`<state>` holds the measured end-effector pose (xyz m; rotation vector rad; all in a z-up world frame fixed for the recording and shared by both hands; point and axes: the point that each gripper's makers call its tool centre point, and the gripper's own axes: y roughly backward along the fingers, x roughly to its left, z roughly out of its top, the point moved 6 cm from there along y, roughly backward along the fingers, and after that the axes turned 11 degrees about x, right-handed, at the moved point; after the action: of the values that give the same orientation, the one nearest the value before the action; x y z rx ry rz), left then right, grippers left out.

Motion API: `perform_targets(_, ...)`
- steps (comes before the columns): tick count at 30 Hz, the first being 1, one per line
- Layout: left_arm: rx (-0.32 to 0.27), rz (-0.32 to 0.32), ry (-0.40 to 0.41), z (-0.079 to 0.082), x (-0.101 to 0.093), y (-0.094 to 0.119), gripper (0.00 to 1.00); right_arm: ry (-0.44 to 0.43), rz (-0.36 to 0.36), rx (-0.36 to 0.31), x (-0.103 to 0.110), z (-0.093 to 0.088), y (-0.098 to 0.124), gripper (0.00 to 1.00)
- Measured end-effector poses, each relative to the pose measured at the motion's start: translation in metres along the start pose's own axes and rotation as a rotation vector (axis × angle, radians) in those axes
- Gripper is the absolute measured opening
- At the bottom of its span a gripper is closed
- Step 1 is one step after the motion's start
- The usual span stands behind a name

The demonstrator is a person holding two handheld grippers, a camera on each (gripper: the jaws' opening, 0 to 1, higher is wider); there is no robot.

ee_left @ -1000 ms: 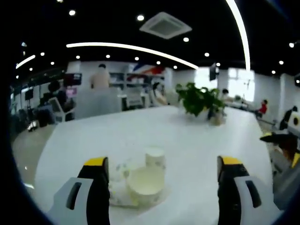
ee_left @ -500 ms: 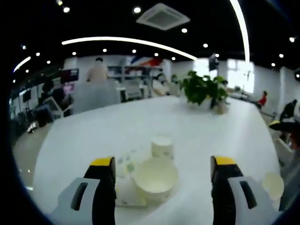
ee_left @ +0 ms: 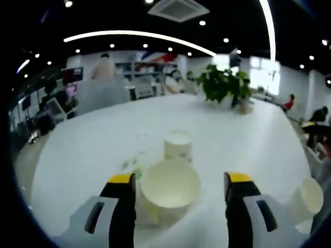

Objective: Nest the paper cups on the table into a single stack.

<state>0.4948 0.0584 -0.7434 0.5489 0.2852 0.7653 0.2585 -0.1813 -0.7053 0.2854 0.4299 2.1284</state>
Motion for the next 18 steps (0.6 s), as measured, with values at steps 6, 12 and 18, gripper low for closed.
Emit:
perform_targets(6,0.008,-0.010,-0.030,0.000,-0.006,-0.003,0.63,-0.011,-0.007,-0.005,-0.003,0.000,0.001,0.95)
perform_targets(12,0.005,-0.021,-0.032,-0.001,-0.012,-0.003,0.58,-0.013,-0.001,-0.003,-0.002,0.000,0.001,0.95)
perform_targets(18,0.024,-0.042,-0.034,-0.006,-0.024,-0.011,0.60,-0.014,-0.001,-0.004,-0.002,0.000,0.001,0.94)
